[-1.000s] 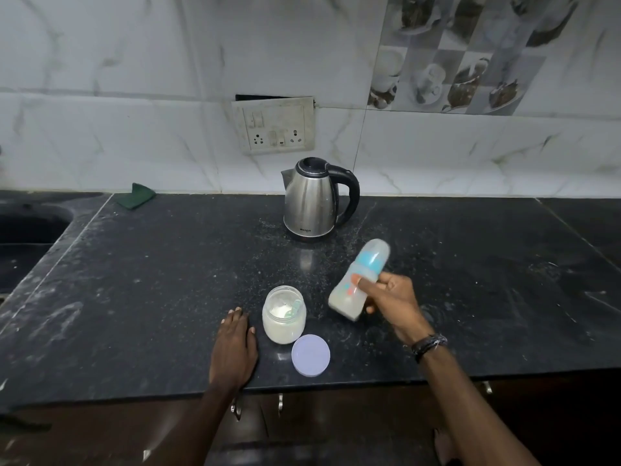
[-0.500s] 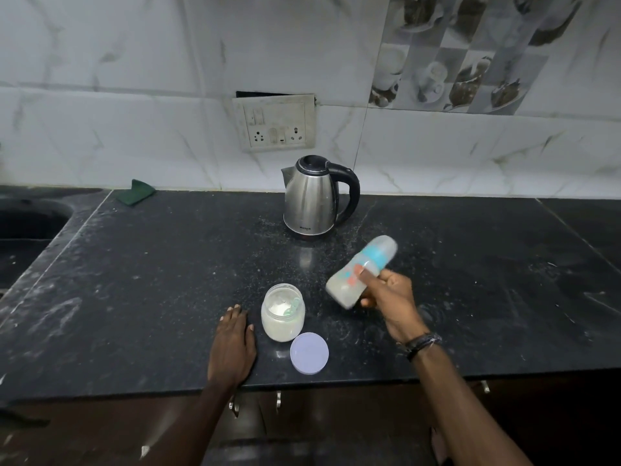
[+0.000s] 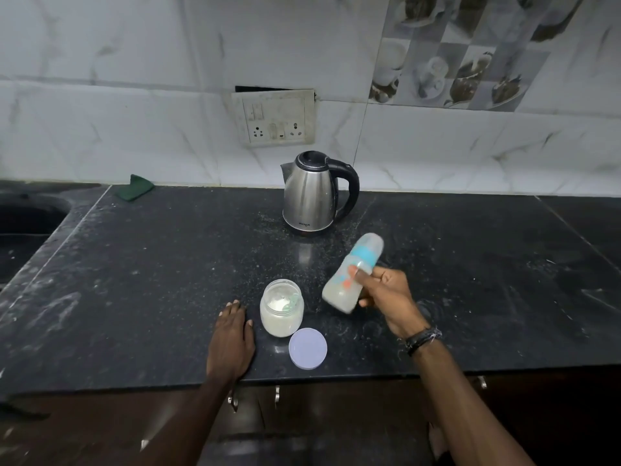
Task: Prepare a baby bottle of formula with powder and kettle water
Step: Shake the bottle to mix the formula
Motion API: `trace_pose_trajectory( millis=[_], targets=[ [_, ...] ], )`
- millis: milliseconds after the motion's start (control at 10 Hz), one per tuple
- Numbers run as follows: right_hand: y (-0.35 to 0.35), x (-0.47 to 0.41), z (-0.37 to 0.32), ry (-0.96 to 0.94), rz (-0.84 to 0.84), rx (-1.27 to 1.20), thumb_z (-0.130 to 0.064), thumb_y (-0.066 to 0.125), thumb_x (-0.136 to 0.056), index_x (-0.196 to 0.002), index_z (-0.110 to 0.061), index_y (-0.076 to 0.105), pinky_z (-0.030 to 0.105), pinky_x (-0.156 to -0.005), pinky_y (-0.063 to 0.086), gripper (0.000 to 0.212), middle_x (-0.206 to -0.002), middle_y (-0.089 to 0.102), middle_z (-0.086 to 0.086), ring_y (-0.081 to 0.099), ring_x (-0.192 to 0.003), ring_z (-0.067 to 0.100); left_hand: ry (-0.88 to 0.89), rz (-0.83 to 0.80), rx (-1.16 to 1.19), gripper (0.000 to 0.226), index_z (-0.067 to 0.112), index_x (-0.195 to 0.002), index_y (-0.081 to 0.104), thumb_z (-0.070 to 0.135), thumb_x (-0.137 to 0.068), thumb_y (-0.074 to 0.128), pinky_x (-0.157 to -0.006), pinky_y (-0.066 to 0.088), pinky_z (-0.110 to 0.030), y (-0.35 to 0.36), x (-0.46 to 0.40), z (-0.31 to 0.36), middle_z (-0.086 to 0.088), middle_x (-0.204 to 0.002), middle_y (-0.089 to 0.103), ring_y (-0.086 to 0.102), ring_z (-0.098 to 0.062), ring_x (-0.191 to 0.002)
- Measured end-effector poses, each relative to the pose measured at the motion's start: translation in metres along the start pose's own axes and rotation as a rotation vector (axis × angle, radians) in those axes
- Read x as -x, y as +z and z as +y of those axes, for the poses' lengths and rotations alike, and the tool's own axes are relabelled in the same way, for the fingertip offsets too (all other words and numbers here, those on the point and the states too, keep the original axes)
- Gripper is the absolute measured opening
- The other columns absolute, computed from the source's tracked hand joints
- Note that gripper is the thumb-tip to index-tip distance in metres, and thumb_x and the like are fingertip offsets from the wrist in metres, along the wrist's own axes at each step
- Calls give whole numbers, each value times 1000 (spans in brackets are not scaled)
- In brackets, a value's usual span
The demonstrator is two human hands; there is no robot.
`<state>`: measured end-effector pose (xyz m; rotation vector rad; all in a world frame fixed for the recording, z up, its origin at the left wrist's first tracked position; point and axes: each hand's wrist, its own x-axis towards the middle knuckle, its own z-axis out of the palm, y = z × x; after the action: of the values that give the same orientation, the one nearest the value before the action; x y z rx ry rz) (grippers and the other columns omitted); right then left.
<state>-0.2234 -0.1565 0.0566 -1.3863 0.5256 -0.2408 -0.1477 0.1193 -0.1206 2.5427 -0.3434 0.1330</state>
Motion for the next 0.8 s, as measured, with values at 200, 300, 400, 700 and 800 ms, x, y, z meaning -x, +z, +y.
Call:
trace_pose_trajectory(
  millis=[200,300,400,700,800],
  targets=[
    [-1,-1,0,10,64,-83,-25,71,-88,-104,-6,71,17,-49,50,25,-90,77,7,69,-67,9,-12,-10,-4,41,-1,-137,54,15,-99,54,-119,28,-43,-1,0,2,-21,-147,49,42,-34,-139],
    [-1,1,6,-15,-5,-21,-20,73,-87,-108,-2,70,18,-50,50,27,-90,77,9,69,-68,10,-1,-2,0,40,-1,-137,54,15,-99,53,-119,28,-42,-3,-1,3,-20,-147,49,42,-34,-140],
    [-1,-1,5,-18,100,-125,-23,72,-88,-105,-7,70,18,-49,50,24,-91,77,6,70,-70,10,-12,-19,-4,41,-1,-137,54,15,-100,53,-119,28,-42,-1,1,3,-21,-147,49,42,-34,-140],
    [-4,-5,0,-16,-99,157,-9,78,-82,-108,-3,69,22,-56,56,29,-96,77,11,74,-81,17,-5,6,19,46,-3,-134,56,23,-98,43,-117,32,-47,-3,2,4,-23,-144,51,45,-37,-137],
    [-4,-6,4,-74,-115,231,-3,80,-78,-104,-4,70,22,-55,54,27,-88,78,6,74,-74,14,2,5,21,40,-3,-134,56,18,-100,48,-118,31,-46,-4,0,5,-22,-145,50,44,-37,-138]
  ],
)
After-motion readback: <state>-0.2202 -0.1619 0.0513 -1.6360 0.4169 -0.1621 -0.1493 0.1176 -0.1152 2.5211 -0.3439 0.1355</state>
